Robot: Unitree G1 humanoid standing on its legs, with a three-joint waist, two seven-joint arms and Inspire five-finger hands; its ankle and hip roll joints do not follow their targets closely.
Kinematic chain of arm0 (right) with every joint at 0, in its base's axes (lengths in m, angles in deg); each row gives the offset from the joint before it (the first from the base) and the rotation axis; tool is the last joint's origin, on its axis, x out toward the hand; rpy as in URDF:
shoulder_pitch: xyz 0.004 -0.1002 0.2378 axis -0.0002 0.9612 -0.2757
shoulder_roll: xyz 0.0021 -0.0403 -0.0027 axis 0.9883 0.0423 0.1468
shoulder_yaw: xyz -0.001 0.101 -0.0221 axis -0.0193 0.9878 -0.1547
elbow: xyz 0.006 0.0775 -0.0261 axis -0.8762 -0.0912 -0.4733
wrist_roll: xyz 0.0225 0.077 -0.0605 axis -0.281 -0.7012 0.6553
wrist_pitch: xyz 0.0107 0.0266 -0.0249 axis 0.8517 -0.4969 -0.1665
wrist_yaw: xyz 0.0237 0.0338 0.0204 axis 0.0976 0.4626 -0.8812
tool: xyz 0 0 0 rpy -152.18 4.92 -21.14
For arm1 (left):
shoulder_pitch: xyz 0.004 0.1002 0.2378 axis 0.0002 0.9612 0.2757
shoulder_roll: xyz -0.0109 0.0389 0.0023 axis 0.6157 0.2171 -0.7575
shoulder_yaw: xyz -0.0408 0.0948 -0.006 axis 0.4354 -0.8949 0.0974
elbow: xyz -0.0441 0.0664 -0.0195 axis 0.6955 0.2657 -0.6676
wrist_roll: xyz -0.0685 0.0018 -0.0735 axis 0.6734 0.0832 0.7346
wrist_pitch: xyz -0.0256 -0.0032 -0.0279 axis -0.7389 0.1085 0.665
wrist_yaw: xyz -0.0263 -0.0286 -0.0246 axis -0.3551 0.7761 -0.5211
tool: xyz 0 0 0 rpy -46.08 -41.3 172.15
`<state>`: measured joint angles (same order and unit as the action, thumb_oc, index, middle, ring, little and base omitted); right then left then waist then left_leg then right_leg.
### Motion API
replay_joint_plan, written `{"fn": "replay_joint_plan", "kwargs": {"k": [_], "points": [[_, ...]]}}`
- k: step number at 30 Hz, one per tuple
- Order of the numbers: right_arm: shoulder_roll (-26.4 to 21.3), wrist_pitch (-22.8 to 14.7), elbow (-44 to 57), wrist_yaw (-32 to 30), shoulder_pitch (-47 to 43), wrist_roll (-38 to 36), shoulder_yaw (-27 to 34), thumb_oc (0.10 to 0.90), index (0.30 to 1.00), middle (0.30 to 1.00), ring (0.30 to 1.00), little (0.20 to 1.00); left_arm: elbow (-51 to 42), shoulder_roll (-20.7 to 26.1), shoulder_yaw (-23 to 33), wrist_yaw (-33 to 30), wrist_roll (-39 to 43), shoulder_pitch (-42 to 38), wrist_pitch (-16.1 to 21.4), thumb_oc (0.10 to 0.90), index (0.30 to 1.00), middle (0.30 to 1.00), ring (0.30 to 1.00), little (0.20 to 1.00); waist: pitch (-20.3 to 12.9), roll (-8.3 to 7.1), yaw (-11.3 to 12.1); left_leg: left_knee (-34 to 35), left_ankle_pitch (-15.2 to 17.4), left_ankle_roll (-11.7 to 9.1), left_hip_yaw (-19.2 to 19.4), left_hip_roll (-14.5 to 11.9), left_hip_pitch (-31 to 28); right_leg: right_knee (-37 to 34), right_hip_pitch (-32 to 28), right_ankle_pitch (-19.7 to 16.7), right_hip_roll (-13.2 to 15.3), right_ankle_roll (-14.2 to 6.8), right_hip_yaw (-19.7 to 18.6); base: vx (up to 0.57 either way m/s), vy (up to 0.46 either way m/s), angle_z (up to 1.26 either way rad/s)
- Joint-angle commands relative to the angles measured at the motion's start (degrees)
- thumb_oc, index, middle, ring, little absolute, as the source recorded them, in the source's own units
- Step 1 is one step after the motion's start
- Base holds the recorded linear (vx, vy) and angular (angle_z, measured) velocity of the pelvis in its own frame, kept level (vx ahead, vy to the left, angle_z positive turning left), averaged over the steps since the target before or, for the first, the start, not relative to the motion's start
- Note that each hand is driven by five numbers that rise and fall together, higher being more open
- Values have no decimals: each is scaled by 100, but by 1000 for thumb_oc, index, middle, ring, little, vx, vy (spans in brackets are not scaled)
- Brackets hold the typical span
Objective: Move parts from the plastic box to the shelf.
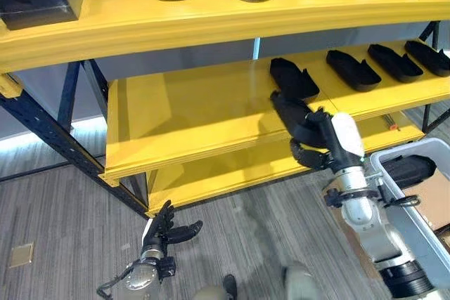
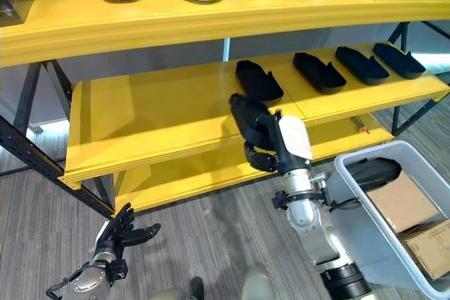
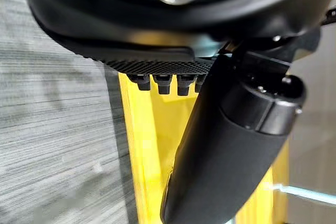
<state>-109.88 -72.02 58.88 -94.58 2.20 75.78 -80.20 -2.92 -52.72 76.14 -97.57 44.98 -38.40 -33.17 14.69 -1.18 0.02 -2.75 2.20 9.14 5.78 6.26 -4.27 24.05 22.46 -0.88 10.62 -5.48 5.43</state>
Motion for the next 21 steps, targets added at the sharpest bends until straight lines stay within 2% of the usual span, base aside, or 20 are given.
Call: {"fn": "replay_joint_plan", "kwargs": {"k": [1,3,5,9,11,16,20,21], "points": [[-394,-408,452,-381,-1161,-20,681,400,300,300,300,300,-716,138,204,14,-264,-242,560,900,1000,1000,1000,1000,-250,58,-124,283,294,-664,-120,-554,-441,-1764,-826,-1025,91,-461,-432,153,-115,49],[-412,-408,471,-356,-1159,3,717,400,300,300,300,300,-723,122,210,5,-252,-258,578,900,1000,1000,1000,1000,-275,31,-160,313,361,-708,-199,-582,-547,-2122,-909,-1168,167,-543,-585,163,-136,59],[-412,-457,520,-295,-1048,-59,836,400,300,300,300,300,-704,51,203,-5,-243,-266,579,900,1000,1000,1000,1000,-478,-98,-186,320,506,-792,-305,-629,-708,-2202,-1218,-1110,105,-588,-792,274,-246,63],[-453,-529,653,-288,-999,-153,928,400,300,300,300,300,-732,-75,209,-38,-166,-186,527,900,1000,1000,1000,1000,-643,-51,-201,298,522,-957,-462,-1044,-930,-1851,-1415,-758,-98,-501,-406,263,-313,44],[-498,-571,719,-294,-980,-185,946,400,300,300,300,300,-736,-83,172,-51,-150,-204,505,900,1000,1000,1000,1000,-731,-6,-245,295,463,-1070,-518,-1286,-944,-1661,-1457,-493,-251,-387,-209,177,-294,15],[-589,-620,740,-342,-1154,-283,888,400,300,300,300,300,-792,-55,64,-74,-86,-279,494,900,1000,1000,1000,1000,-799,75,-254,326,267,-1212,-531,-1581,-930,-1340,-1415,-166,-423,-265,15,97,-196,33],[-655,-640,737,-361,-1323,-321,790,400,300,300,300,300,-800,-47,-2,-85,-59,-344,499,900,1000,1000,1000,1000,-815,93,-249,299,127,-1288,-515,-1730,-908,-1197,-1405,-36,-514,-177,102,56,-163,28],[-703,-646,715,-360,-1443,-334,692,400,300,300,300,300,-793,-46,-48,-80,-41,-359,494,900,1000,1000,1000,1000,-843,96,-242,238,19,-1332,-507,-1835,-882,-1176,-1436,71,-618,-103,133,59,-193,-23]]}}
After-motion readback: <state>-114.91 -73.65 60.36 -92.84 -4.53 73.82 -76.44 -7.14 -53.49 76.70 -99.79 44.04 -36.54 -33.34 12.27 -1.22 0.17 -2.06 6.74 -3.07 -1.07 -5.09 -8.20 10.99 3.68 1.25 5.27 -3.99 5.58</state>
